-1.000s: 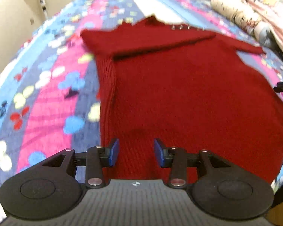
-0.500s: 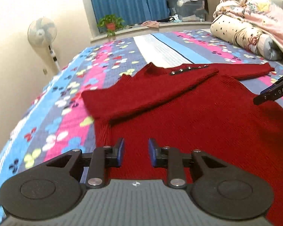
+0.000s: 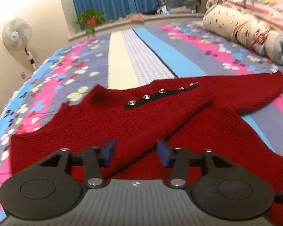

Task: Fold small clothes

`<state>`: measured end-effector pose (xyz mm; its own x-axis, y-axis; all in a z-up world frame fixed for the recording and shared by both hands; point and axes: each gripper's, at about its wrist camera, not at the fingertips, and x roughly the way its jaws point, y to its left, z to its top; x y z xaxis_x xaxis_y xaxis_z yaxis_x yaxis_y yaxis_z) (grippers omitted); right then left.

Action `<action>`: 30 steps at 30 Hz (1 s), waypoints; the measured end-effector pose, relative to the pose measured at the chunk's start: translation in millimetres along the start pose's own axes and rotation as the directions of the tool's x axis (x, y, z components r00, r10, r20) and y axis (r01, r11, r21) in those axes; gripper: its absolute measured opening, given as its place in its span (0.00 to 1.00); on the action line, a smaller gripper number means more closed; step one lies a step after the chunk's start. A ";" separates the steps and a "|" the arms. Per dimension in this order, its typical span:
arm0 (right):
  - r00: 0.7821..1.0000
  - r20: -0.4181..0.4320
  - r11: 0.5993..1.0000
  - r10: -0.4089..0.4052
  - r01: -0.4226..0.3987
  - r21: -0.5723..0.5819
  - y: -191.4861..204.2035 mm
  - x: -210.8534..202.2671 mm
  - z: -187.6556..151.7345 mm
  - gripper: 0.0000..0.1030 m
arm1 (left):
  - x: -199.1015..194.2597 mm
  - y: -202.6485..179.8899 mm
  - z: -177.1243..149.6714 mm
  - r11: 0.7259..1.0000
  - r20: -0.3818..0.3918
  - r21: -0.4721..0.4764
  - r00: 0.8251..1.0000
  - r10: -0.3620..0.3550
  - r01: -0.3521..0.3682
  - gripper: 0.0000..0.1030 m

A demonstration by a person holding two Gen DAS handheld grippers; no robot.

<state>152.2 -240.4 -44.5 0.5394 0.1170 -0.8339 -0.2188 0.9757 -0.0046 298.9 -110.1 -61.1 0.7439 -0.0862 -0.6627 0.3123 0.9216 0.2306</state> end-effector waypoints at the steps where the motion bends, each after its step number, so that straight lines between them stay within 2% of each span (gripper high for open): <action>1: 1.000 -0.002 1.000 -0.002 0.002 0.012 -3.4 2.1 1.4 0.49 | 10.6 -3.9 4.2 1.000 -0.004 0.008 1.000 0.005 -0.005 0.66; 2: 1.000 -0.004 1.000 -0.002 0.002 0.024 -6.3 4.1 2.7 0.49 | 22.3 -7.1 8.3 1.000 -0.014 0.013 1.000 -0.005 0.005 0.73; 3: 1.000 -0.006 1.000 -0.002 0.002 0.030 -8.4 5.5 3.4 0.48 | 32.7 -9.8 11.2 1.000 -0.032 0.015 0.999 -0.022 0.022 0.75; 6: 1.000 -0.018 1.000 -0.003 0.004 0.018 -9.8 11.8 6.4 0.49 | 56.6 -14.4 11.3 0.999 -0.066 0.033 0.998 -0.016 0.018 0.76; 7: 1.000 -0.025 1.000 -0.001 0.001 0.009 -9.2 14.9 6.6 0.49 | 62.9 -13.7 11.1 0.999 -0.072 0.030 0.997 -0.028 0.030 0.70; 8: 0.999 -0.033 1.000 0.001 -0.001 0.004 -8.8 18.9 7.9 0.49 | 65.7 -11.1 10.7 0.998 -0.068 0.020 0.996 -0.051 0.052 0.54; 9: 0.999 -0.042 1.000 0.001 -0.001 0.000 -8.4 21.3 7.8 0.49 | 66.7 -9.6 11.3 0.998 -0.061 0.024 0.996 -0.065 0.066 0.43; 10: 0.999 -0.048 1.000 -0.003 0.002 -0.010 -7.1 24.1 7.6 0.49 | 66.8 -7.9 12.7 0.998 -0.059 0.038 0.997 -0.055 0.058 0.25; 11: 0.999 -0.052 1.000 -0.006 0.005 -0.021 -6.2 25.1 7.1 0.49 | 65.6 -3.2 14.2 0.998 -0.062 0.043 0.997 -0.035 0.038 0.21; 13: 0.998 -0.059 1.000 -0.005 0.003 -0.029 -4.6 28.4 7.0 0.49 | 57.0 16.0 17.0 0.999 -0.036 0.014 0.999 -0.033 0.034 0.20; 16: 0.998 -0.067 0.999 -0.012 0.009 -0.040 -2.4 31.7 6.2 0.49 | 31.1 66.9 18.6 0.996 0.022 -0.069 0.998 0.056 -0.054 0.20; 19: 0.997 -0.069 0.999 -0.021 0.017 -0.050 1.0 32.9 7.2 0.49 | -2.2 148.4 6.1 0.960 0.054 -0.231 0.983 0.177 -0.160 0.20; 21: 0.997 -0.070 0.998 -0.027 0.023 -0.057 3.5 33.5 7.2 0.49 | -29.0 217.8 -16.8 0.895 0.046 -0.366 0.955 0.292 -0.256 0.20; 23: 0.997 -0.071 0.997 -0.035 0.030 -0.068 6.7 33.8 7.1 0.49 | -54.5 284.1 -48.8 0.780 -0.006 -0.524 0.917 0.398 -0.342 0.22; 24: 0.997 -0.072 0.997 -0.039 0.034 -0.075 8.3 34.0 7.1 0.50 | -67.5 317.5 -70.8 0.693 -0.057 -0.607 0.891 0.450 -0.389 0.23; 25: 0.996 -0.072 0.996 -0.044 0.038 -0.081 9.9 34.3 7.1 0.50 | -80.1 347.8 -94.9 0.593 -0.120 -0.677 0.861 0.494 -0.435 0.27; 26: 0.996 -0.072 0.996 -0.047 0.041 -0.084 11.1 35.0 6.9 0.50 | -93.2 375.2 -122.2 0.478 -0.195 -0.735 0.824 0.531 -0.482 0.30; 27: 0.996 -0.072 0.995 -0.049 0.043 -0.085 12.0 35.5 6.9 0.50 | -103.6 395.1 -145.6 0.382 -0.264 -0.767 0.796 0.545 -0.516 0.33; 28: 0.996 -0.073 0.995 -0.052 0.045 -0.086 13.1 36.1 6.8 0.50 | -112.8 410.5 -167.5 0.306 -0.320 -0.788 0.779 0.539 -0.535 0.34; 29: 0.996 -0.074 0.995 -0.054 0.048 -0.087 14.3 36.9 6.5 0.50 | -122.3 420.1 -187.7 0.254 -0.343 -0.808 0.775 0.530 -0.532 0.34; 30: 0.996 -0.075 0.995 -0.057 0.050 -0.089 15.1 37.6 6.2 0.50 | -130.8 423.7 -203.6 0.230 -0.339 -0.824 0.776 0.531 -0.517 0.34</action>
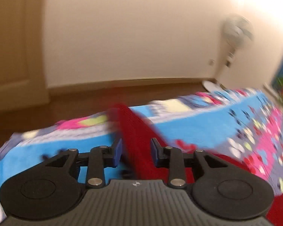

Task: Fold small clothes

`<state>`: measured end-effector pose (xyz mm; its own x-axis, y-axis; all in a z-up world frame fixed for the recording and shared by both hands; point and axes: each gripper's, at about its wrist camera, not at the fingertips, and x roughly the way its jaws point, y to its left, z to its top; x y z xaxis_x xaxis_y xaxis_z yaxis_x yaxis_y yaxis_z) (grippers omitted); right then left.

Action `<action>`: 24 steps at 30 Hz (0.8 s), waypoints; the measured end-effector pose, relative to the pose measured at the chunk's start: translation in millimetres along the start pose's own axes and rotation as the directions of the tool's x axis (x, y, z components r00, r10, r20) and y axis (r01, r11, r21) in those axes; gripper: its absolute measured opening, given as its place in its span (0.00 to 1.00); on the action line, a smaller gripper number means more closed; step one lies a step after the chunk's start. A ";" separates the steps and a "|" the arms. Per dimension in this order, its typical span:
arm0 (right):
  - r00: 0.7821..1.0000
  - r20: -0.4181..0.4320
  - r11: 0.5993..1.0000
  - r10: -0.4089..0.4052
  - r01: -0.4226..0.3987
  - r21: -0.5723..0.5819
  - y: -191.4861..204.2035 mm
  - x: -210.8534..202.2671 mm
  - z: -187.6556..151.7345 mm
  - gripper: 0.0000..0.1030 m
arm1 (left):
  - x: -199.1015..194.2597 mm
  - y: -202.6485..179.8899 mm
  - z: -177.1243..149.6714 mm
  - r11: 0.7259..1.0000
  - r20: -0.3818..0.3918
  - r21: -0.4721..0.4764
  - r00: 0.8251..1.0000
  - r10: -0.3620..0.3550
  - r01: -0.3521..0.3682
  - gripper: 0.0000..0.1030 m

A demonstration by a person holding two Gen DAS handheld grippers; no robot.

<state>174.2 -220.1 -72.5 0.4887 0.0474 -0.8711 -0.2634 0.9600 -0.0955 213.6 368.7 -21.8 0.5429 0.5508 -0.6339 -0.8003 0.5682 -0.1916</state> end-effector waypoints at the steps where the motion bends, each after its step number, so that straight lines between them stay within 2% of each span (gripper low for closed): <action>1: 1.000 0.000 1.000 -0.003 0.003 -0.003 1.4 0.9 -0.2 0.50 | -1.1 12.4 -4.9 1.000 0.015 -0.012 1.000 -0.015 0.015 0.34; 2: 1.000 0.000 1.000 -0.008 0.008 -0.006 2.8 1.6 -0.2 0.50 | -2.2 20.8 -13.6 0.999 0.027 -0.003 0.999 -0.038 0.038 0.34; 3: 1.000 0.000 1.000 -0.013 0.013 -0.010 4.0 1.9 -0.2 0.51 | 0.4 24.1 -19.7 0.998 0.000 0.004 0.998 -0.056 0.056 0.34; 4: 1.000 0.001 1.000 -0.018 0.018 -0.013 4.6 1.7 -0.5 0.51 | 7.1 22.4 -18.7 0.997 -0.076 -0.021 0.994 -0.074 0.073 0.34; 5: 1.000 0.002 1.000 -0.023 0.023 -0.017 5.2 2.2 -0.8 0.51 | 6.5 22.4 -17.1 0.990 -0.070 -0.045 0.988 -0.138 0.135 0.36; 6: 1.000 0.003 0.999 -0.029 0.029 -0.018 6.5 2.4 -0.9 0.51 | 2.2 18.9 -17.3 0.983 -0.031 -0.017 0.983 -0.182 0.182 0.39; 7: 0.999 0.004 0.999 -0.035 0.035 -0.021 6.9 2.6 -1.1 0.51 | -2.8 8.9 -17.9 0.979 0.001 0.063 0.981 -0.194 0.193 0.45; 8: 0.999 0.006 0.999 -0.043 0.043 -0.026 8.2 2.6 -1.3 0.51 | -5.9 0.0 -19.9 0.969 0.019 0.132 0.977 -0.214 0.210 0.48; 11: 0.998 0.012 0.997 -0.060 0.061 -0.039 10.9 3.3 -2.6 0.52 | -1.0 -12.4 -27.6 0.925 0.005 0.222 0.949 -0.316 0.307 0.48; 12: 0.998 0.013 0.997 -0.063 0.063 -0.039 11.2 3.7 -2.9 0.53 | 5.8 -14.7 -31.4 0.922 -0.005 0.244 0.951 -0.309 0.301 0.48; 13: 0.998 0.014 0.997 -0.064 0.064 -0.038 11.4 4.0 -3.2 0.53 | 19.8 -15.2 -36.0 0.928 -0.043 0.270 0.966 -0.254 0.255 0.48; 14: 0.998 0.016 0.997 -0.064 0.064 -0.036 11.0 4.7 -3.4 0.54 | 33.7 -13.3 -41.4 0.938 -0.101 0.288 0.980 -0.170 0.193 0.48; 15: 0.998 0.019 0.997 -0.062 0.063 -0.034 10.0 5.1 -3.8 0.55 | 51.0 -7.2 -47.4 0.945 -0.183 0.303 0.981 -0.070 0.124 0.53; 17: 0.998 0.021 0.998 -0.055 0.055 -0.021 6.6 5.4 -4.1 0.55 | 46.1 1.5 -43.6 0.952 -0.175 0.267 0.979 -0.105 0.150 0.52; 19: 0.999 0.026 0.999 -0.048 0.048 -0.006 3.7 4.5 -4.4 0.55 | 27.2 -0.8 -40.5 0.945 -0.126 0.302 0.988 -0.091 0.125 0.48; 20: 0.999 0.032 0.999 -0.045 0.045 0.003 2.4 3.6 -4.6 0.55 | 19.7 -2.8 -41.0 0.941 -0.122 0.309 0.987 -0.106 0.140 0.48; 24: 0.998 0.056 0.996 -0.038 0.033 0.082 -5.6 -3.0 -6.6 0.55 | -24.0 -14.3 -43.0 0.909 -0.176 0.357 0.971 -0.160 0.214 0.48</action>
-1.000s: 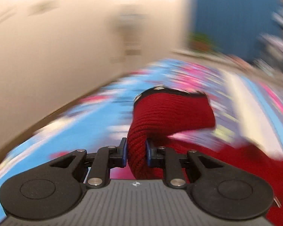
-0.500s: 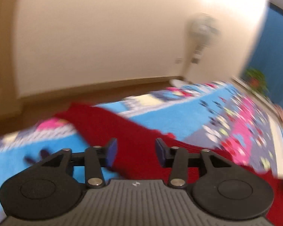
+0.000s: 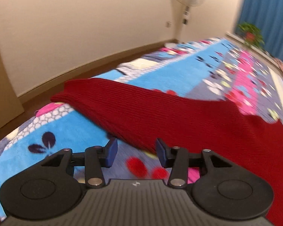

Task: Fold small clothes

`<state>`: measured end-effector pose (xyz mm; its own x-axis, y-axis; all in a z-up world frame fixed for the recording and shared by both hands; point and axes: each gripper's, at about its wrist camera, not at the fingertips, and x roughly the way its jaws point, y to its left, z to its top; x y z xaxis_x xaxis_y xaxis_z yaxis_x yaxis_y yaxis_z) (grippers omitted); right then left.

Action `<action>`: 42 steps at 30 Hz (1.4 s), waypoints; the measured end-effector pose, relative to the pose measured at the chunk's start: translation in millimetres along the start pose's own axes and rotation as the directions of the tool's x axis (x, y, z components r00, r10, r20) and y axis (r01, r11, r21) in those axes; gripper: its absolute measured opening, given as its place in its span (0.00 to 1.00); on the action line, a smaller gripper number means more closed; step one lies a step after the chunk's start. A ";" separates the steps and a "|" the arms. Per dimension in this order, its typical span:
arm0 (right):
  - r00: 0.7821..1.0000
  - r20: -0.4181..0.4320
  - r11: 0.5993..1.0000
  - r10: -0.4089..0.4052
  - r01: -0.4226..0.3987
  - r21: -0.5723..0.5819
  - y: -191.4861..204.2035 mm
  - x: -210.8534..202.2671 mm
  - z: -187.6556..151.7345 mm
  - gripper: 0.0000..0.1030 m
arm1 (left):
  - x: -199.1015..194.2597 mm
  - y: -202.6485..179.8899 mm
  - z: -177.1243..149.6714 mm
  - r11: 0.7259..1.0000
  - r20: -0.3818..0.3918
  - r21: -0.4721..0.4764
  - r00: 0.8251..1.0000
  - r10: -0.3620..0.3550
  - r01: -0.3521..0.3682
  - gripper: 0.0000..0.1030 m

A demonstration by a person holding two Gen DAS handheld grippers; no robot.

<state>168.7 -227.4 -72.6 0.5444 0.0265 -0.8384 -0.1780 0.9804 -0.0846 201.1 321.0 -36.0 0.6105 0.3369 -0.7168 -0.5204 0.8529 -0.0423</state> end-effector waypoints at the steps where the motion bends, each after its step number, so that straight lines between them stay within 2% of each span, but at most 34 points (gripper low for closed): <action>1: 1.000 0.006 1.000 -0.005 0.005 0.018 -2.5 -2.7 -0.8 0.55 | -15.3 -7.0 -5.4 0.999 -0.003 0.034 0.999 -0.035 0.035 0.48; 3: 1.000 0.016 0.999 -0.024 0.023 0.040 -7.0 -8.7 -3.6 0.55 | -38.9 -19.7 -21.8 0.989 -0.020 0.080 0.992 -0.122 0.123 0.48; 4: 0.999 0.018 0.998 -0.033 0.032 0.049 -9.5 -11.5 -5.2 0.55 | -54.4 -24.2 -34.0 0.978 -0.044 0.102 0.983 -0.177 0.181 0.49; 6: 0.998 0.019 0.996 -0.053 0.052 0.078 -16.9 -16.8 -9.0 0.55 | -76.5 -34.4 -62.9 0.953 -0.104 0.141 0.961 -0.255 0.268 0.49; 9: 0.997 0.005 0.989 -0.074 0.073 0.127 -27.5 -22.9 -17.7 0.55 | -96.5 -42.3 -110.6 0.912 -0.215 0.202 0.924 -0.315 0.358 0.49; 11: 0.997 -0.016 0.987 -0.074 0.076 0.144 -31.9 -25.5 -27.3 0.55 | -101.2 -47.7 -139.9 0.892 -0.288 0.248 0.908 -0.303 0.377 0.49; 14: 0.997 -0.053 0.988 -0.063 0.070 0.134 -34.2 -27.3 -45.2 0.55 | -103.1 -48.6 -173.2 0.873 -0.355 0.338 0.907 -0.228 0.352 0.49; 16: 0.995 -0.084 0.989 -0.062 0.072 0.127 -34.5 -26.3 -58.0 0.55 | -108.8 -46.5 -183.8 0.862 -0.364 0.351 0.901 -0.235 0.366 0.46; 18: 0.996 -0.077 0.989 -0.050 0.060 0.132 -35.8 -30.9 -67.6 0.54 | -114.4 -44.3 -188.8 0.837 -0.367 0.381 0.895 -0.253 0.393 0.23; 19: 0.997 -0.070 0.991 -0.037 0.046 0.128 -35.2 -33.4 -70.7 0.50 | -117.1 -44.2 -190.8 0.827 -0.372 0.388 0.890 -0.263 0.407 0.13; 20: 0.998 -0.060 0.993 -0.014 0.021 0.115 -34.1 -36.3 -73.2 0.27 | -121.4 -43.5 -190.5 0.825 -0.362 0.387 0.891 -0.275 0.412 0.12; 21: 0.999 -0.044 0.995 0.019 -0.014 0.102 -33.3 -41.2 -76.3 0.09 | -124.3 -42.2 -188.9 0.820 -0.356 0.378 0.885 -0.300 0.430 0.12; 23: 0.999 0.021 0.995 0.044 -0.046 0.091 -34.7 -55.6 -77.6 0.07 | -129.6 -38.3 -179.7 0.815 -0.342 0.324 0.862 -0.374 0.482 0.11; 24: 0.997 0.045 0.991 0.069 -0.073 0.109 -39.0 -60.7 -77.7 0.07 | -129.8 -37.3 -175.7 0.817 -0.340 0.309 0.859 -0.384 0.487 0.11; 25: 0.996 0.043 0.985 0.084 -0.090 0.148 -47.2 -60.9 -79.0 0.07 | -126.2 -37.8 -177.5 0.826 -0.352 0.326 0.870 -0.346 0.460 0.11; 26: 0.997 0.018 0.981 0.072 -0.074 0.177 -53.5 -56.5 -81.8 0.07 | -120.8 -43.2 -180.4 0.831 -0.370 0.371 0.887 -0.277 0.414 0.12; 27: 0.998 -0.018 0.980 0.053 -0.048 0.193 -58.0 -49.4 -85.6 0.07 | -114.2 -49.1 -186.2 0.823 -0.394 0.419 0.894 -0.216 0.384 0.14; 29: 0.998 -0.045 0.984 0.040 -0.032 0.177 -53.6 -42.3 -88.7 0.08 | -115.1 -55.7 -186.4 0.812 -0.379 0.450 0.903 -0.204 0.372 0.18; 30: 0.999 -0.041 0.987 0.028 -0.021 0.161 -49.8 -43.1 -86.0 0.10 | -118.0 -56.5 -184.1 0.813 -0.359 0.449 0.908 -0.215 0.370 0.25; 31: 0.999 -0.037 0.989 0.010 -0.004 0.149 -47.1 -46.0 -83.7 0.13 | -121.9 -55.4 -180.5 0.824 -0.329 0.439 0.918 -0.222 0.357 0.42; 32: 0.999 -0.030 0.990 -0.016 0.020 0.138 -44.6 -51.1 -83.8 0.28 | -126.3 -54.3 -176.9 0.834 -0.293 0.430 0.927 -0.234 0.346 0.49; 33: 0.999 -0.014 0.991 -0.049 0.050 0.121 -41.1 -54.8 -82.0 0.40 | -131.6 -53.0 -172.9 0.839 -0.253 0.424 0.934 -0.252 0.341 0.49; 34: 0.996 0.025 0.992 -0.088 0.085 0.092 -36.2 -59.7 -80.8 0.43 | -138.2 -52.6 -169.1 0.839 -0.211 0.420 0.937 -0.280 0.346 0.49; 35: 0.990 0.075 0.992 -0.118 0.114 0.054 -30.8 -64.3 -77.8 0.44 | -142.8 -53.0 -166.5 0.836 -0.180 0.413 0.932 -0.313 0.361 0.49; 37: 0.981 0.159 0.994 -0.108 0.107 0.016 -22.8 -72.3 -72.5 0.44 | -149.3 -57.3 -162.9 0.814 -0.149 0.411 0.911 -0.384 0.410 0.49; 39: 0.980 0.196 0.999 -0.029 0.021 0.043 -22.9 -75.2 -67.9 0.47 | -148.5 -65.4 -167.6 0.782 -0.172 0.446 0.899 -0.404 0.437 0.49; 40: 0.981 0.195 0.998 0.027 -0.039 0.057 -23.5 -71.5 -66.7 0.50 | -144.1 -71.7 -171.8 0.766 -0.210 0.470 0.898 -0.386 0.439 0.54; 41: 0.985 0.164 0.996 0.061 -0.072 0.058 -23.2 -64.9 -66.6 0.58 | -132.6 -79.0 -180.2 0.747 -0.294 0.494 0.894 -0.338 0.445 0.66; 42: 0.992 0.094 0.995 0.081 -0.085 0.048 -19.0 -53.6 -69.5 0.62 | -119.5 -84.1 -190.5 0.731 -0.383 0.513 0.883 -0.273 0.449 0.72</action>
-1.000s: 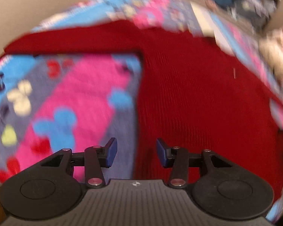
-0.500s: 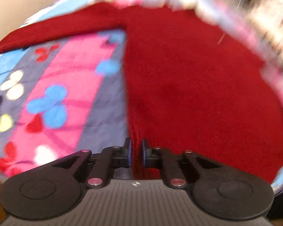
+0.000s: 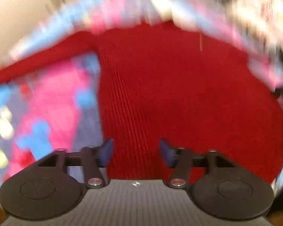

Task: Fold small clothes

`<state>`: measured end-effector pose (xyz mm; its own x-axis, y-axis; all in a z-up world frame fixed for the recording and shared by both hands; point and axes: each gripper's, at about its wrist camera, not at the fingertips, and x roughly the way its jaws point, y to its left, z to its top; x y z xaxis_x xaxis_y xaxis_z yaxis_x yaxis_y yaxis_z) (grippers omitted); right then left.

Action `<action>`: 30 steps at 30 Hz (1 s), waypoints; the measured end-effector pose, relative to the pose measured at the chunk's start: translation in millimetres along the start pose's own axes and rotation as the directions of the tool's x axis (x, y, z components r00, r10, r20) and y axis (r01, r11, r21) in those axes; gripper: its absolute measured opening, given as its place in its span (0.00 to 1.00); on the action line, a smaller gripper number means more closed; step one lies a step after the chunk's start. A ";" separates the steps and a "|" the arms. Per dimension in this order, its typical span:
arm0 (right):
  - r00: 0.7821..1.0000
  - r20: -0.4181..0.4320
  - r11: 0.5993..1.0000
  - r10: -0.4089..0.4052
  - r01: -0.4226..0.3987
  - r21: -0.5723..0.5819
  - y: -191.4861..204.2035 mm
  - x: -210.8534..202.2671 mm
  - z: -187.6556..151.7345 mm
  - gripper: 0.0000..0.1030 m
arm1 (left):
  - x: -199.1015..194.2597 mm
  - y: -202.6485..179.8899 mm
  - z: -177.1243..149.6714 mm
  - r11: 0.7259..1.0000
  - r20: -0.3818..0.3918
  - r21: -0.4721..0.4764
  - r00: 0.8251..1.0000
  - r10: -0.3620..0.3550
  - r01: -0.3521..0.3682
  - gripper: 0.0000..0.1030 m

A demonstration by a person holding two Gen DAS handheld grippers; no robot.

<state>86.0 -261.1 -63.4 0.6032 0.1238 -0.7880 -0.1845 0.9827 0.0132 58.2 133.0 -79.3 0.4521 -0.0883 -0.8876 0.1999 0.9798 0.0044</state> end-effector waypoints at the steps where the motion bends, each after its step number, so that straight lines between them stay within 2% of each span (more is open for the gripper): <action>1: 0.994 -0.107 1.000 -0.012 0.010 -0.024 2.0 17.2 -5.6 0.62 | 10.1 -5.2 -4.5 0.998 -0.048 0.043 0.998 0.040 -0.038 0.87; 2: 0.990 -0.135 0.998 -0.036 0.030 -0.047 3.6 24.9 -8.6 0.67 | 10.9 -7.7 -3.5 0.996 -0.047 0.062 0.996 0.072 -0.069 0.88; 3: 0.992 -0.118 0.997 -0.052 0.045 -0.058 6.0 24.1 -6.7 0.66 | 9.3 -6.3 -0.2 0.997 -0.046 0.046 0.997 0.062 -0.059 0.87; 4: 0.994 -0.103 0.998 -0.047 0.041 -0.054 7.0 20.4 -2.4 0.65 | 6.0 -2.2 2.7 0.999 -0.035 0.011 0.999 0.039 -0.039 0.86; 7: 1.000 -0.031 0.999 0.001 -0.002 -0.039 7.4 6.0 2.5 0.64 | -2.8 2.4 5.4 0.999 0.028 -0.033 0.999 0.036 -0.035 0.83; 8: 0.999 -0.035 0.999 0.006 -0.008 -0.043 6.2 6.2 -0.5 0.64 | -2.4 1.0 7.6 0.999 0.038 -0.030 0.999 0.035 -0.034 0.83; 10: 0.992 -0.118 0.997 -0.037 0.028 -0.077 3.9 22.8 -7.3 0.67 | 5.6 -2.3 7.6 0.999 -0.001 -0.013 0.999 0.045 -0.045 0.83; 11: 0.991 -0.120 0.995 -0.055 0.044 -0.093 4.8 26.8 -7.2 0.70 | 9.0 -5.4 5.2 0.999 -0.026 0.000 0.998 0.053 -0.053 0.85; 13: 0.993 -0.108 0.996 -0.049 0.041 -0.074 3.7 23.8 -2.5 0.69 | 8.5 -4.1 6.4 0.997 0.000 0.001 0.997 0.071 -0.071 0.85; 16: 0.998 -0.034 0.996 -0.054 0.052 -0.068 3.8 8.6 4.2 0.69 | -6.4 -3.4 11.0 0.992 0.123 -0.026 0.985 0.123 -0.121 0.86; 19: 0.997 0.045 0.995 -0.065 0.068 -0.077 8.2 -2.5 5.3 0.69 | -16.2 0.9 16.7 0.986 0.214 -0.101 0.965 0.151 -0.132 0.87; 23: 0.985 0.155 0.995 -0.077 0.086 -0.053 6.4 -14.6 10.4 0.69 | -23.8 0.2 22.5 0.974 0.329 -0.140 0.919 0.217 -0.179 0.89; 24: 0.981 0.177 0.996 -0.074 0.080 -0.027 3.8 -17.9 12.2 0.69 | -24.2 0.5 23.0 0.972 0.339 -0.148 0.913 0.225 -0.184 0.89; 26: 0.976 0.205 0.997 -0.070 0.066 0.029 -4.9 -24.3 15.2 0.69 | -25.9 1.6 25.6 0.968 0.340 -0.174 0.912 0.231 -0.180 0.90; 30: 0.972 0.219 0.994 -0.087 0.072 0.078 -8.0 -29.6 15.5 0.69 | -32.2 2.8 28.9 0.961 0.304 -0.230 0.927 0.221 -0.154 0.92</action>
<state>81.6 -270.5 -30.7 0.7721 0.0647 -0.6322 -0.0798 0.9968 0.0046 69.3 133.5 -37.4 0.7272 0.0803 -0.6817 -0.0773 0.9964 0.0349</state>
